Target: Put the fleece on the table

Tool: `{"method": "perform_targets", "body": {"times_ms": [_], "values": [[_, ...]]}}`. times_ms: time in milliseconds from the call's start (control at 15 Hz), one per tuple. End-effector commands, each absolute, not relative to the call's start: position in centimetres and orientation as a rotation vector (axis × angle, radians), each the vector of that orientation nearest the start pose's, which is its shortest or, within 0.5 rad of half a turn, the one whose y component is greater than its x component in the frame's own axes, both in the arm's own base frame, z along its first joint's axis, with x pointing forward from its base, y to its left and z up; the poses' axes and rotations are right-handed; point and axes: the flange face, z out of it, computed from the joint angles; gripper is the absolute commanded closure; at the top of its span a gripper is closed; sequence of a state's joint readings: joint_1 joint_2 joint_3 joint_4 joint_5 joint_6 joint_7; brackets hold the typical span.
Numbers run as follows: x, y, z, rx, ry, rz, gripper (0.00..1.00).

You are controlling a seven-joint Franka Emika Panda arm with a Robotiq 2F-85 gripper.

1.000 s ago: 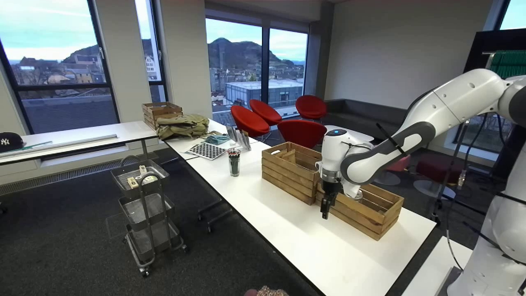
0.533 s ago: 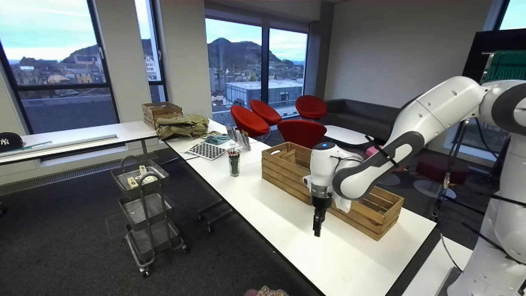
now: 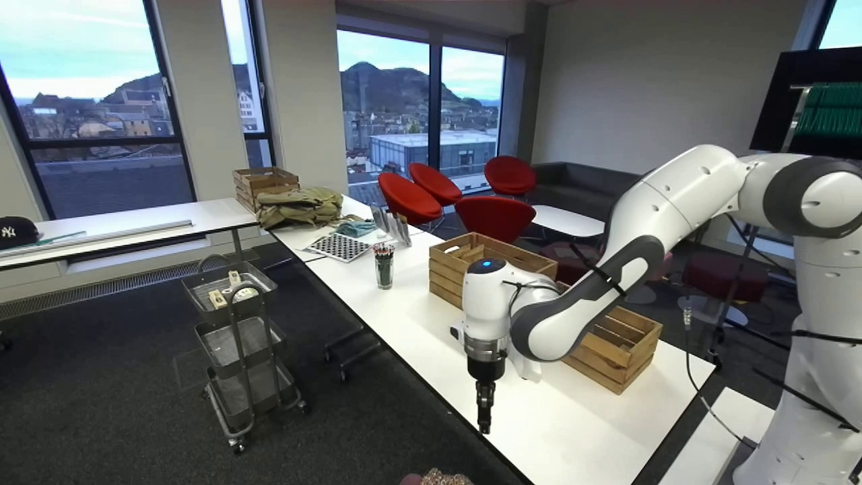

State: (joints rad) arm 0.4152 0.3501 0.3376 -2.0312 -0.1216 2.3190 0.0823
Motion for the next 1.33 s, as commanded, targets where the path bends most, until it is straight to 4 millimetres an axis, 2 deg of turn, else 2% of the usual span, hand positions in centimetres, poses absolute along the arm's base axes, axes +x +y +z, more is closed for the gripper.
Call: {"method": "perform_targets", "body": {"times_ms": [0, 200, 333, 533, 733, 933, 1267], "values": [[43.9, 45.9, 27.3, -2.832, -1.305, 0.181, 0.0], [42.8, 50.0, 26.0, -2.764, -1.458, 0.308, 0.0], [42.0, 51.9, 24.9, -2.714, -1.613, 0.378, 0.0], [41.6, 53.2, 23.4, -2.628, -1.832, 0.465, 0.0], [42.2, 53.6, 23.0, -2.539, -2.018, 0.463, 0.0], [43.2, 53.8, 23.5, -2.492, -2.067, 0.404, 0.0], [44.2, 54.6, 26.3, -2.47, -1.93, 0.274, 0.0]]}}
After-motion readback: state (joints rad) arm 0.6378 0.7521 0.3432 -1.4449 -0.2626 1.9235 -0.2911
